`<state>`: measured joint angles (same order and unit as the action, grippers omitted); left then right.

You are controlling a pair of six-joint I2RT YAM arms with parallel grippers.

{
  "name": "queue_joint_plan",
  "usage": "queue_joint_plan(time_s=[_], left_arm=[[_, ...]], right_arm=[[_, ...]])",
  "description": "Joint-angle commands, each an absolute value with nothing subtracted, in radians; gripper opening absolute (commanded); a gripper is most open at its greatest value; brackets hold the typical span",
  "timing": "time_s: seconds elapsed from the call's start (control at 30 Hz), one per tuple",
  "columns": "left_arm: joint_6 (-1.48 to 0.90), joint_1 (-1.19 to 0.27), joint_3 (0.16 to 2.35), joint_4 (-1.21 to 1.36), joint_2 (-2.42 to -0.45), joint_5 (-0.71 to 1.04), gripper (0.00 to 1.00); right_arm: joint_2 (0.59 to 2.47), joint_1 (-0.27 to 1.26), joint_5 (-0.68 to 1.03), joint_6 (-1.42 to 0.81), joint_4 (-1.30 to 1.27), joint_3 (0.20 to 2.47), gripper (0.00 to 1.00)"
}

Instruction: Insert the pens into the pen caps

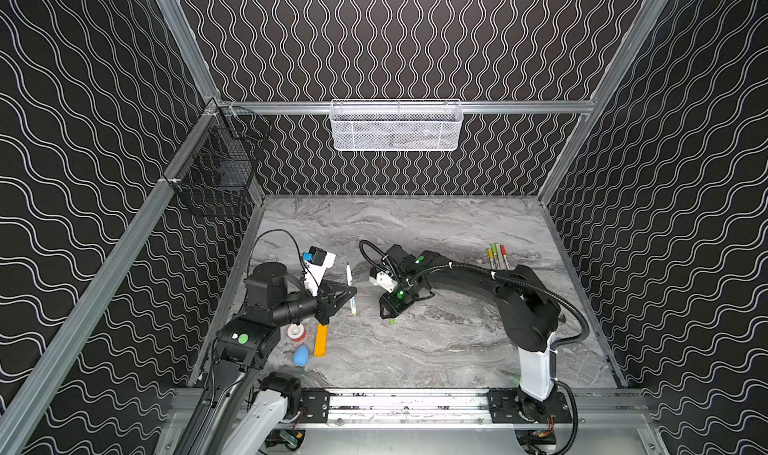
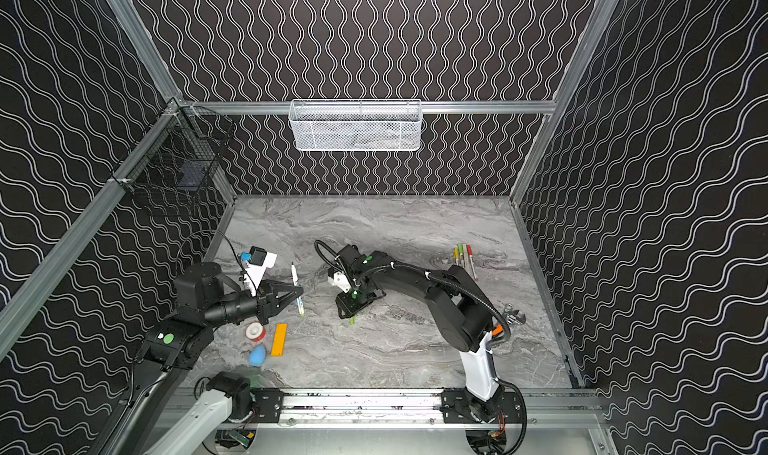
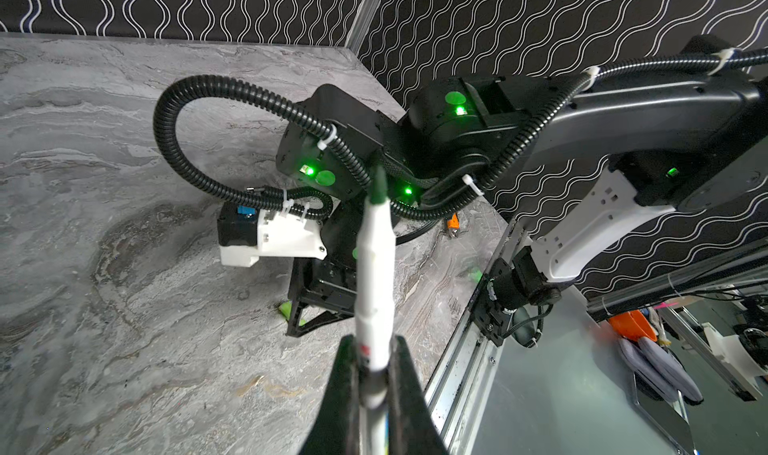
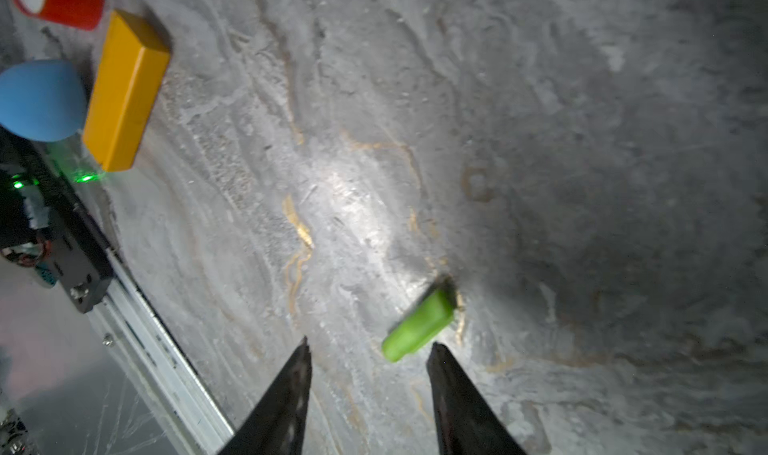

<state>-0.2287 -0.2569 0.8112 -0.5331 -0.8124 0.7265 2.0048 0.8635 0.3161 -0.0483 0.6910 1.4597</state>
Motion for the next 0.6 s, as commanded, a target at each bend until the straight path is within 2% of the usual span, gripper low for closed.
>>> queue_joint_plan(time_s=[0.0,0.43,0.57], left_arm=[[-0.209,-0.256,0.811,-0.502,-0.814,0.738,0.00],[-0.210,-0.254,0.812,-0.504,-0.812,0.736,0.00],[-0.211,-0.255,0.810,-0.502,-0.808,0.732,0.00]], right_arm=[[2.031,0.868,0.293,-0.075,0.725,1.482,0.49],[2.100,0.889,0.195,-0.104,0.780,1.513,0.46],[2.128,0.905,0.143,-0.110,0.816,1.537,0.39]])
